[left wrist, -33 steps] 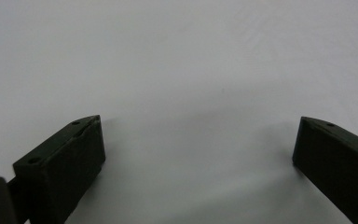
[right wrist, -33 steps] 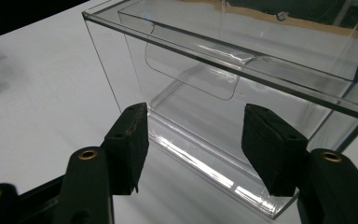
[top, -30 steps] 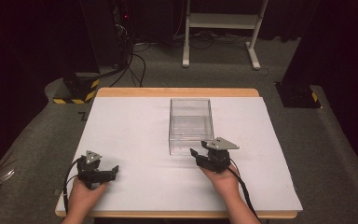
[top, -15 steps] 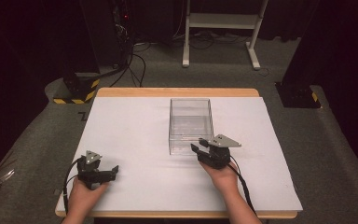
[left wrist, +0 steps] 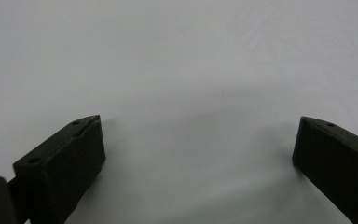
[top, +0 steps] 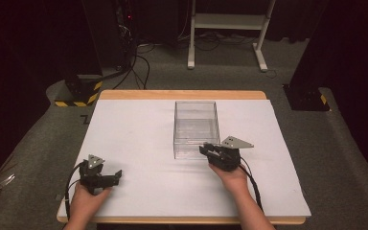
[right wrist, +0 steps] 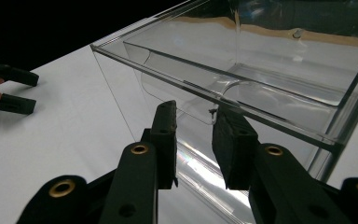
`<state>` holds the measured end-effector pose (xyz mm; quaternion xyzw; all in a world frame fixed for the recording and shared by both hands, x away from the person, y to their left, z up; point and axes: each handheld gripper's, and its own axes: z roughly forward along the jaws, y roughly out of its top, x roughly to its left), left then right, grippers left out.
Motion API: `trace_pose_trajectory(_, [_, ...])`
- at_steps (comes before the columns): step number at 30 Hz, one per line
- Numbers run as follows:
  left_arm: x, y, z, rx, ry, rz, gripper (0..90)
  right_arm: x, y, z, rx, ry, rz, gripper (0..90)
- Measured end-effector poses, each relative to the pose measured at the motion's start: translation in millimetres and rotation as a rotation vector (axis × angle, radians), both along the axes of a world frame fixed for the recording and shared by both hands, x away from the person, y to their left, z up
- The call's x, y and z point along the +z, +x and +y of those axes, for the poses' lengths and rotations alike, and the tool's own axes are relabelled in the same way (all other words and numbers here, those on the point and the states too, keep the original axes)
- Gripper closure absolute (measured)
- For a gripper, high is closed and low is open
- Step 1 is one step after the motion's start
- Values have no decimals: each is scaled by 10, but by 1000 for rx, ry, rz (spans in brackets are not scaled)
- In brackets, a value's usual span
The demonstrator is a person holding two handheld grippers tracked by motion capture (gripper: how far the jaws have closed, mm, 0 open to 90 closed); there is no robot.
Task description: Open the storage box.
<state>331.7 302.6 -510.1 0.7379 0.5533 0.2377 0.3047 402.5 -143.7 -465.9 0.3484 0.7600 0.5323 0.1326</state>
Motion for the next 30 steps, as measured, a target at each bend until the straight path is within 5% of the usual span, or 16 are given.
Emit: trace_pose_trajectory(30, [0, -1, 1, -1, 1, -1, 23, -66, 104, -71, 73, 56, 14, 787])
